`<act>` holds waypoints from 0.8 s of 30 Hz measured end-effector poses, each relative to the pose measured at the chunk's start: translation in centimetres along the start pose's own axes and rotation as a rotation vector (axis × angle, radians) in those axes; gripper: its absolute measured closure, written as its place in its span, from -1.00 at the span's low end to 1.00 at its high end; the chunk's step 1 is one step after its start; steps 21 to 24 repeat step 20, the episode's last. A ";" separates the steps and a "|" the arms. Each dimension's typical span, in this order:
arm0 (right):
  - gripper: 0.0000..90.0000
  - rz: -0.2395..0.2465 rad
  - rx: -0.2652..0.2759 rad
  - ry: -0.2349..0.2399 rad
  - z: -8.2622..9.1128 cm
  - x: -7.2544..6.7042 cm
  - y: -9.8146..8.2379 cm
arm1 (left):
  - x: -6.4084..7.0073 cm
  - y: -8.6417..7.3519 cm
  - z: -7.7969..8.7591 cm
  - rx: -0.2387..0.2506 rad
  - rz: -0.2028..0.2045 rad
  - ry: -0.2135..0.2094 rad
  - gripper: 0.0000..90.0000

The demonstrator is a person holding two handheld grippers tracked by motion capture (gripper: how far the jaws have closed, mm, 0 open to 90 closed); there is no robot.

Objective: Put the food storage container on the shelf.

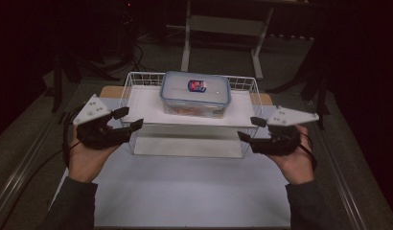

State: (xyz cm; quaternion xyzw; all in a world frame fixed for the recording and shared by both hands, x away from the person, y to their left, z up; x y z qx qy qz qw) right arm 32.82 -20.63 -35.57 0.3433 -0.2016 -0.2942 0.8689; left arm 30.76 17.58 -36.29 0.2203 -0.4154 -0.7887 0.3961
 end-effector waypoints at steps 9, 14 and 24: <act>-0.29 -0.135 0.067 -0.065 0.3 0.5 -8.1 | -1.1 -6.6 0.7 0.059 0.057 0.070 -0.12; -0.29 -0.184 0.078 -0.077 0.0 0.5 -11.7 | -1.3 -8.6 1.0 0.061 0.068 0.094 -0.13; -0.29 -0.210 0.091 -0.078 -0.1 0.6 -13.1 | -1.2 -10.0 0.6 0.046 0.062 0.101 -0.16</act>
Point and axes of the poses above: each handheld gripper's, and its own axes: z roughly backward along the jaws, y roughly out of its top, x roughly to its right, the point moved 6 cm from there along -z, roughly forward along the jaws, and after that the axes turned 13 degrees about -x, right-handed, at the moved point
